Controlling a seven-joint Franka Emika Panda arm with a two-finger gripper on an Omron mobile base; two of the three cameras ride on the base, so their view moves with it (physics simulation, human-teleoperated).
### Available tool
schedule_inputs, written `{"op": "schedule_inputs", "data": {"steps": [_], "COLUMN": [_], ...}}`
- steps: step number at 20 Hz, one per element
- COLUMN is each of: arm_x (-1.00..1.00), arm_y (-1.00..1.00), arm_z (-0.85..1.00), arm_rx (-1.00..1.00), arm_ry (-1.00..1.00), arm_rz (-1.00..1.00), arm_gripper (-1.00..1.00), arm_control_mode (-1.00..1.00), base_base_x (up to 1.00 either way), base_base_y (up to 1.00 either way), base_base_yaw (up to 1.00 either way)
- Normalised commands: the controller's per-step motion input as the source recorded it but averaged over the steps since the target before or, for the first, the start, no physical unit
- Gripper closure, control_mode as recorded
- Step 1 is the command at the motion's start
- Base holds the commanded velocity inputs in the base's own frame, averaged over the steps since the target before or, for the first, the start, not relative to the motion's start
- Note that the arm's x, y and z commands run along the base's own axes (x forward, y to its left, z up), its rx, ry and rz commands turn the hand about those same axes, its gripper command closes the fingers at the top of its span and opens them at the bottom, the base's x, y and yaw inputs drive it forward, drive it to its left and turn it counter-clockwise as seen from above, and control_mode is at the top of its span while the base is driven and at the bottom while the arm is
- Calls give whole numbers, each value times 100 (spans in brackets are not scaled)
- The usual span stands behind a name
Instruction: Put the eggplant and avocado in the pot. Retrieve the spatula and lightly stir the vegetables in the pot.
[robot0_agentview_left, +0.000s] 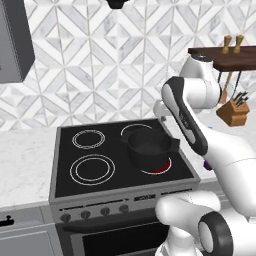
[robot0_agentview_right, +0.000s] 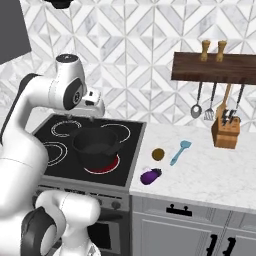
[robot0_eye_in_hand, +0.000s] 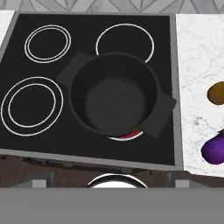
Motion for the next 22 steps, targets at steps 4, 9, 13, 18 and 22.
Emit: {"op": "schedule_inputs", "data": {"steps": [4, 9, 13, 18, 22], "arm_x": [0, 0, 0, 49, 28], "arm_y": [0, 0, 0, -76, -100], "arm_z": [0, 0, 0, -20, -61], "arm_rx": [0, 0, 0, -7, -11], "arm_ry": [0, 0, 0, 2, 6], "arm_rz": [0, 0, 0, -7, -13], "arm_gripper": [-100, -100, -100, -100, -100], "arm_control_mode": [100, 100, 100, -100, -100], "base_base_x": [42, 86, 83, 0, 0], "base_base_y": [-41, -35, -35, 0, 0], "base_base_yaw": [0, 0, 0, 0, 0]}}
